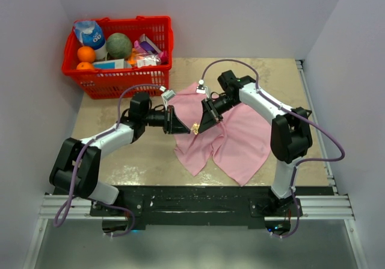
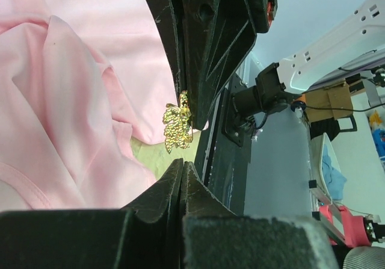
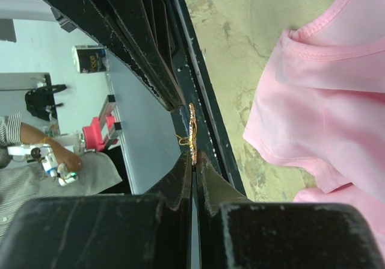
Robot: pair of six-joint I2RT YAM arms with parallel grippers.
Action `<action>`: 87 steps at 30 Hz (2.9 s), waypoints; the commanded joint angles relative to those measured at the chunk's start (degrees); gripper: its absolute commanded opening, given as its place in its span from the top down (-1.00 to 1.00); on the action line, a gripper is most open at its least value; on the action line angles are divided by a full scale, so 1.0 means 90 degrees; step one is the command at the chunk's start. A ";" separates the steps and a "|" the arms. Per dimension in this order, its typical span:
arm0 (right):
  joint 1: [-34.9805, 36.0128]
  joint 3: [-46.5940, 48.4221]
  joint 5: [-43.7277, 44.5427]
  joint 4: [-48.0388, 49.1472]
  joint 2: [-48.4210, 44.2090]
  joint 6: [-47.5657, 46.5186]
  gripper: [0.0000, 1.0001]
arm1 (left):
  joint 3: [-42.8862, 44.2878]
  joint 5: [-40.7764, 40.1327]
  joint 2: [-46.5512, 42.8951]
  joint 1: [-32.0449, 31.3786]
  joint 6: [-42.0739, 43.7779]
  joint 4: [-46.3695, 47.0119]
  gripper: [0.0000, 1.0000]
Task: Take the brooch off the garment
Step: Close the brooch.
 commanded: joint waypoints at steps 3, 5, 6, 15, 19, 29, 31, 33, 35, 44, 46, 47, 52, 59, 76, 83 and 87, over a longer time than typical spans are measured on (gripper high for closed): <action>0.0036 0.0027 -0.0218 0.0036 -0.0110 0.0082 1.00 | -0.0068 0.0433 -0.0142 -0.0004 -0.0201 0.0526 1.00; 0.0036 0.0018 -0.0208 0.0036 -0.0110 0.0082 1.00 | -0.0078 0.0540 -0.0113 -0.0023 -0.0299 0.0701 1.00; 0.0026 0.0018 -0.0199 0.0036 -0.0110 0.0082 1.00 | -0.0068 0.0589 -0.0103 -0.0043 -0.0406 0.0770 1.00; 0.0045 0.0096 -0.0081 0.0045 -0.0120 0.0072 1.00 | 0.0088 0.0570 0.0180 -0.0287 -0.0671 0.1103 1.00; 0.0065 0.0096 -0.0081 0.0007 -0.0178 -0.0006 1.00 | 0.0156 0.0394 0.0336 -0.0287 -0.0691 0.1083 1.00; 0.0290 0.0272 0.0289 -0.0081 -0.0237 -0.0153 1.00 | 0.0205 0.0374 0.0503 -0.0287 -0.0837 0.1191 1.00; 0.0319 0.0330 0.0348 -0.0101 -0.0237 -0.0192 1.00 | 0.0205 0.0316 0.0522 -0.0287 -0.0837 0.1123 1.00; 0.0338 0.0369 0.0387 -0.0111 -0.0247 -0.0211 1.00 | 0.0215 0.0296 0.0532 -0.0287 -0.0827 0.1084 1.00; 0.0348 0.0360 0.0417 -0.0111 -0.0247 -0.0211 1.00 | 0.0215 0.0287 0.0551 -0.0277 -0.0818 0.1074 1.00; 0.0338 0.0330 0.0475 -0.0082 -0.0227 -0.0172 1.00 | 0.0186 0.0423 0.0366 -0.0229 -0.0526 0.0664 1.00; 0.0338 0.0350 0.0475 -0.0082 -0.0208 -0.0172 1.00 | 0.0186 0.0462 0.0249 -0.0229 -0.0379 0.0440 1.00; 0.0338 0.0359 0.0466 -0.0062 -0.0208 -0.0163 1.00 | 0.0147 0.0462 0.0210 -0.0229 -0.0330 0.0420 1.00; 0.0338 0.0369 0.0504 -0.0062 -0.0178 -0.0143 1.00 | 0.0146 0.0579 0.0180 -0.0248 -0.0397 0.0575 1.00; 0.0339 0.0379 0.0651 0.0026 -0.0159 -0.0006 1.00 | 0.0195 0.0638 0.0297 -0.0394 -0.0583 0.0839 1.00; 0.0495 0.0389 0.0983 -0.0003 -0.0393 -0.0065 1.00 | 0.0332 0.0199 0.0678 -0.0395 -0.0651 0.0879 1.00; 0.0485 0.0438 0.0915 0.0006 -0.0374 -0.0075 1.00 | 0.0274 0.0169 0.0630 -0.0336 -0.0515 0.0703 1.00; 0.0485 0.0467 0.0944 -0.0003 -0.0315 -0.0065 1.00 | 0.0205 0.0257 0.0474 -0.0297 -0.0515 0.0722 1.00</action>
